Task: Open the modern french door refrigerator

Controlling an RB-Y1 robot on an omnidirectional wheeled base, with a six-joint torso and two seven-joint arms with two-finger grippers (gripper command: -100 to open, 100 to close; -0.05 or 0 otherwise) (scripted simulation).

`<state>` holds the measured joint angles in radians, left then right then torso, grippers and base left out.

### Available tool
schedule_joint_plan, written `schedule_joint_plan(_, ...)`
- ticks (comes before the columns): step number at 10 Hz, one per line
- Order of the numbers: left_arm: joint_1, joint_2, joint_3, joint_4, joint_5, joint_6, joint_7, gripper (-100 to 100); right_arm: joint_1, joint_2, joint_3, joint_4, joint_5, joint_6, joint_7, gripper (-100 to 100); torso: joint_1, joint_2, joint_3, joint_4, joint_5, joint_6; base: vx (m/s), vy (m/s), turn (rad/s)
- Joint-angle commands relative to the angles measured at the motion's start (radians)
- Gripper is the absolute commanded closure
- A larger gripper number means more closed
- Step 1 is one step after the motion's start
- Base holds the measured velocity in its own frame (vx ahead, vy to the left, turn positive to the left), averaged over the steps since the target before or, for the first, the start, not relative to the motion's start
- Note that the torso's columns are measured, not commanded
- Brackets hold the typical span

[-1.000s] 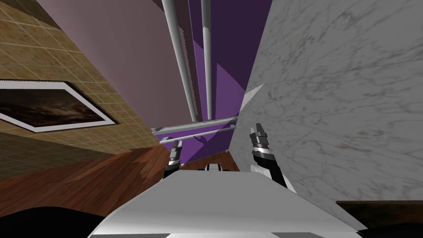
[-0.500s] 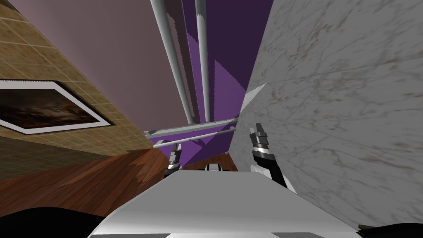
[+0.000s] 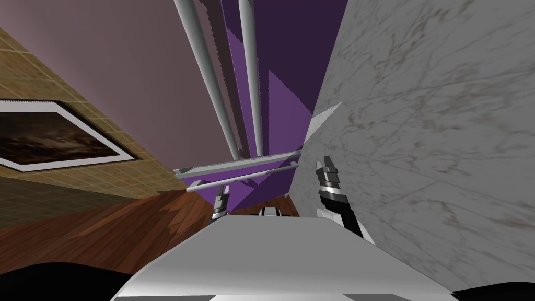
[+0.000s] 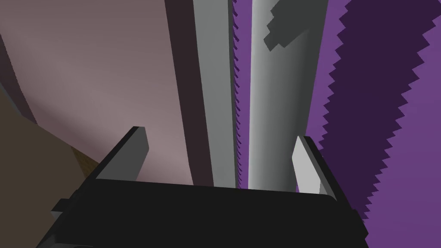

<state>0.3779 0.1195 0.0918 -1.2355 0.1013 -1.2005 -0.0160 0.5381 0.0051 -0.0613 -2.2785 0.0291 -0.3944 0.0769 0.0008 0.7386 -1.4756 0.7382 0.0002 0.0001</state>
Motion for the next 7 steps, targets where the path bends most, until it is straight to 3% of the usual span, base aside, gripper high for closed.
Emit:
schedule_joint_plan(1,-0.01,-0.004,0.007,0.073,0.008,-0.054,0.012,-100,0.0,0.0,0.0,0.0,0.0,0.0,0.0,0,-0.001,-0.001,-0.001,0.0,0.0,0.0,0.101,-0.045,0.009)
schedule_joint_plan(7,-0.023,0.001,0.017,0.214,0.022,-0.145,0.03,-100,0.0,0.0,0.0,0.0,0.0,0.0,0.0,0,-0.001,-0.001,-0.001,0.0,0.0,0.0,0.082,-0.045,0.006)
